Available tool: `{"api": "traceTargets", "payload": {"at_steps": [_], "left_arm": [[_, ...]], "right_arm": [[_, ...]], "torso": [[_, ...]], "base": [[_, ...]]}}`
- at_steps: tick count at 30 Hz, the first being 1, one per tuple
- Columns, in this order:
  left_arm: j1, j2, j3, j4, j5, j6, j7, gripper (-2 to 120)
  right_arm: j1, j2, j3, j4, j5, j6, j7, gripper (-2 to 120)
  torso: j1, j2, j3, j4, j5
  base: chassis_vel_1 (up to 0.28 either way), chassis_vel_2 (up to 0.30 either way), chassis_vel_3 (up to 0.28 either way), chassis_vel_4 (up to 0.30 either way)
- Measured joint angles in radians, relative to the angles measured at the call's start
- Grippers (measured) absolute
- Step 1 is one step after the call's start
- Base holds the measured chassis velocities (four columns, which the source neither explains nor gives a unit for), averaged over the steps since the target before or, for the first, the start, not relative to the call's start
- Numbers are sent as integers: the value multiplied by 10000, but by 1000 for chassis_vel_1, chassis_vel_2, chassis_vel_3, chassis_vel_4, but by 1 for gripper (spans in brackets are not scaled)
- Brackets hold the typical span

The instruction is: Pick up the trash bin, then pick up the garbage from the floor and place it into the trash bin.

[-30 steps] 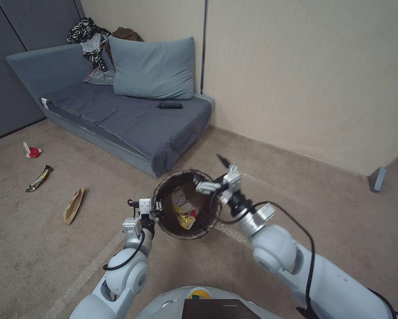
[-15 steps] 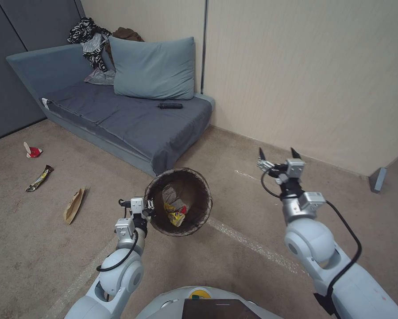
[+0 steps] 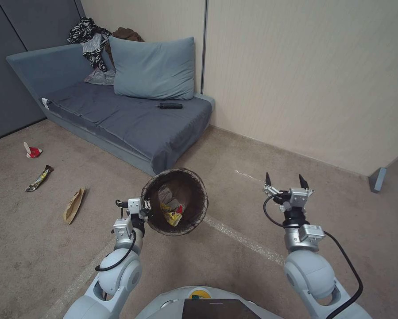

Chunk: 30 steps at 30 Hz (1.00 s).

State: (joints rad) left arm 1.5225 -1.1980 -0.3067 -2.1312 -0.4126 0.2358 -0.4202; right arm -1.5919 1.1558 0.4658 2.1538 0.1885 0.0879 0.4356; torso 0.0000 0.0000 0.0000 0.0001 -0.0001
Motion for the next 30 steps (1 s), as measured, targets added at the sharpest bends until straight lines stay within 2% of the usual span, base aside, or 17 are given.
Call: {"api": "traceTargets", "payload": {"at_steps": [4, 30], "left_arm": [[103, 87, 51, -181, -43, 81, 15, 2], [601, 256, 172, -670, -36, 194, 56, 2]], "right_arm": [[233, 230, -239, -24, -139, -63, 73, 100], [698, 476, -725, -119, -298, -362, 201, 100]], "torso": [[0, 0, 0, 0, 0], [0, 0, 0, -1, 1]], "base": [[0, 0, 0, 0], [0, 0, 0, 0]]}}
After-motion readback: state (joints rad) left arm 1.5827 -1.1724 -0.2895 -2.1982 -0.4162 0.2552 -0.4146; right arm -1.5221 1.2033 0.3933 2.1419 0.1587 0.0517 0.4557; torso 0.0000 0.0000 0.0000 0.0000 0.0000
